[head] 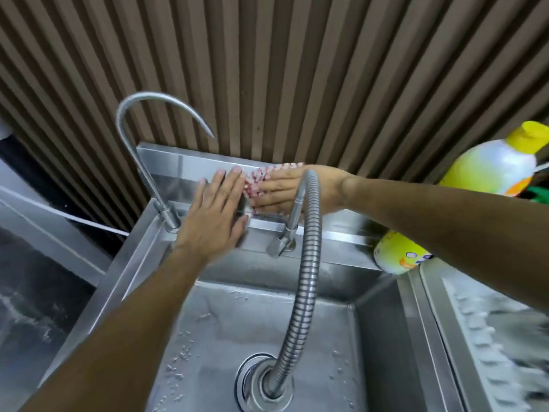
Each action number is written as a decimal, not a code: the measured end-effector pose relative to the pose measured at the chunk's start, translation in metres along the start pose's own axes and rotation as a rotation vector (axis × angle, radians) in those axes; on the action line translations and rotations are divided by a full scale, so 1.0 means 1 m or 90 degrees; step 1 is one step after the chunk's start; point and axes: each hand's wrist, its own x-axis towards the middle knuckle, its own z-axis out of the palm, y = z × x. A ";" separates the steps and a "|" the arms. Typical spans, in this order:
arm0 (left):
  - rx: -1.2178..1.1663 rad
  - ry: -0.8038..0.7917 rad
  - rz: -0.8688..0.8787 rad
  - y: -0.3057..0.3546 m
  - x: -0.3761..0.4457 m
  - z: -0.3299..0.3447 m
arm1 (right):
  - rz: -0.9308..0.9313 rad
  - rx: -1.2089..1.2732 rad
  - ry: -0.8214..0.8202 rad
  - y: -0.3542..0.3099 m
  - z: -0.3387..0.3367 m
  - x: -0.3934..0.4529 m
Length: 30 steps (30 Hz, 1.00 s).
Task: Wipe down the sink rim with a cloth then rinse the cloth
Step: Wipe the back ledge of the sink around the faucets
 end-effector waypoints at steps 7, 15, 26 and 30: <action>-0.002 0.052 0.031 -0.020 0.005 0.009 | 0.447 -0.018 0.208 -0.077 0.051 -0.015; 0.014 0.135 0.120 -0.001 0.029 0.019 | 1.147 0.452 0.470 -0.139 0.060 0.009; -0.038 0.160 0.086 0.004 0.017 0.037 | 1.039 0.359 0.455 -0.138 0.085 -0.007; -0.104 0.112 0.057 0.005 0.012 0.037 | 1.163 0.555 0.556 -0.140 0.055 0.038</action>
